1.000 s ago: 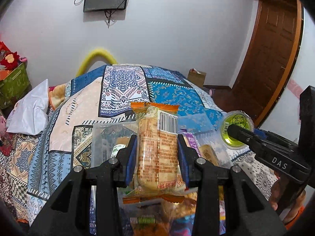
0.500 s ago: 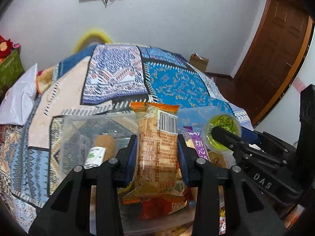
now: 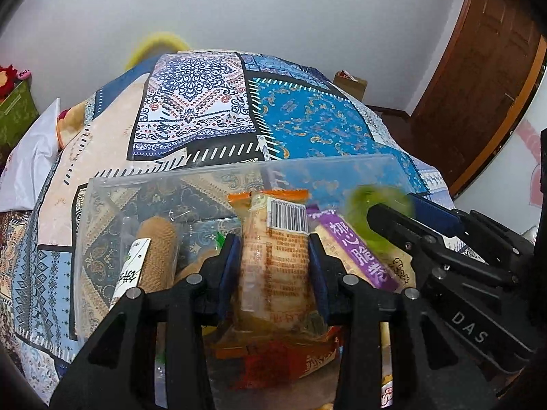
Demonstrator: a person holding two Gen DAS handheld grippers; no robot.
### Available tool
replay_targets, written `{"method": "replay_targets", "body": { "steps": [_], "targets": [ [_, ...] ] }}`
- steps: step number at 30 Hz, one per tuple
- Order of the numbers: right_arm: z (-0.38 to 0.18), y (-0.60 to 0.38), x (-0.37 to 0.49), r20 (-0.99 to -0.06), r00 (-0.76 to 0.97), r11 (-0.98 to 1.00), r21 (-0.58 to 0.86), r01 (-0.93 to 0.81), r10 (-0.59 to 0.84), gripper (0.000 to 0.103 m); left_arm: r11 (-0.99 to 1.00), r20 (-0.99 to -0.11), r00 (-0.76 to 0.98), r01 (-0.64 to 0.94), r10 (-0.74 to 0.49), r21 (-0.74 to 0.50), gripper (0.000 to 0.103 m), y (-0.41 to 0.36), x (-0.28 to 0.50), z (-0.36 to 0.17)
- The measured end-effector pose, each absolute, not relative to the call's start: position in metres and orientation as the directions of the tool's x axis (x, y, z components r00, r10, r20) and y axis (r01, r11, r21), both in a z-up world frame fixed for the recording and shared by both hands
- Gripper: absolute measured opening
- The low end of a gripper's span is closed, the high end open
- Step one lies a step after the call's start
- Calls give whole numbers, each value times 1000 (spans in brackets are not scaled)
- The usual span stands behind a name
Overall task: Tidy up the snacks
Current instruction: 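Carry biscuit bar and jelly cup over the clear box and release both, then grasp green pea snack bag with left tool while right tool reaches yellow chip bag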
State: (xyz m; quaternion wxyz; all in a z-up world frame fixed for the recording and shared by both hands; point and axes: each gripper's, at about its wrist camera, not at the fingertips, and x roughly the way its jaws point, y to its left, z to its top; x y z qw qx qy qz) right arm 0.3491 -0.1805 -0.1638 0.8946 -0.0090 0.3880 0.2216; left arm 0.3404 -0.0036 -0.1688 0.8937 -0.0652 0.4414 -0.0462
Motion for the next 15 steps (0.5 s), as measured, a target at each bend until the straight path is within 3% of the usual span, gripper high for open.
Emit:
{"method": "replay_targets", "body": {
  "steps": [6, 10, 15],
  "targets": [
    [-158, -187, 345, -696, 589, 895, 185, -405, 410, 41, 984, -766, 624, 31, -157, -176, 60, 1, 329, -153],
    [-148, -190, 332, -677, 606, 890, 173, -421, 418, 49, 986, -744, 650, 59, -154, -153, 60, -1, 314, -137],
    [-130, -194, 309, -647, 624, 881, 172, -441, 439, 50, 988, -729, 668, 67, -150, -141, 61, 1, 289, -120]
  ]
}}
